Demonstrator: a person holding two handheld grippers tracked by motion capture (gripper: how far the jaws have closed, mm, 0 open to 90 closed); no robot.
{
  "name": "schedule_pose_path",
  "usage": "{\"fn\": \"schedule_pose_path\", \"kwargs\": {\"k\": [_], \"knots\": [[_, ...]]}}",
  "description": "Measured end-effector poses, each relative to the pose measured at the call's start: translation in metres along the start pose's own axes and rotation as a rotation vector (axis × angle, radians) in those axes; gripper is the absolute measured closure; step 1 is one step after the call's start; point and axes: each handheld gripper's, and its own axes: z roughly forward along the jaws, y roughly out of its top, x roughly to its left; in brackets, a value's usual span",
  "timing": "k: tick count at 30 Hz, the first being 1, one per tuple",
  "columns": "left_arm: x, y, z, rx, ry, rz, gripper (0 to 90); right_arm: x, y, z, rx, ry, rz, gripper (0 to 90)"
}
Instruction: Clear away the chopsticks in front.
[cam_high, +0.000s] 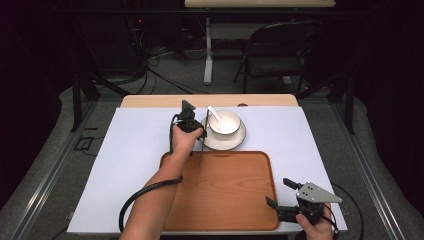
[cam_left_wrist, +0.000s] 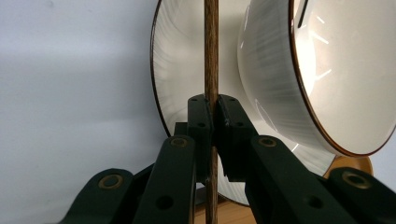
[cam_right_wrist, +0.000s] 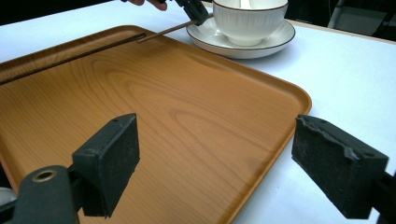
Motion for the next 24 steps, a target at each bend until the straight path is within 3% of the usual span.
{"fn": "schedule_pose_path", "kwargs": {"k": [13, 24], "knots": [[0.016, 0.003, -0.046, -0.070, 0.015, -0.026, 84.2, 0.000, 0.000, 0.000, 0.002, -0.001, 0.001, 14.7], [0.032, -0.003, -0.089, -0.116, 0.030, -0.009, 84.2, 0.000, 0.000, 0.001, 0.004, -0.004, 0.002, 14.7]]}}
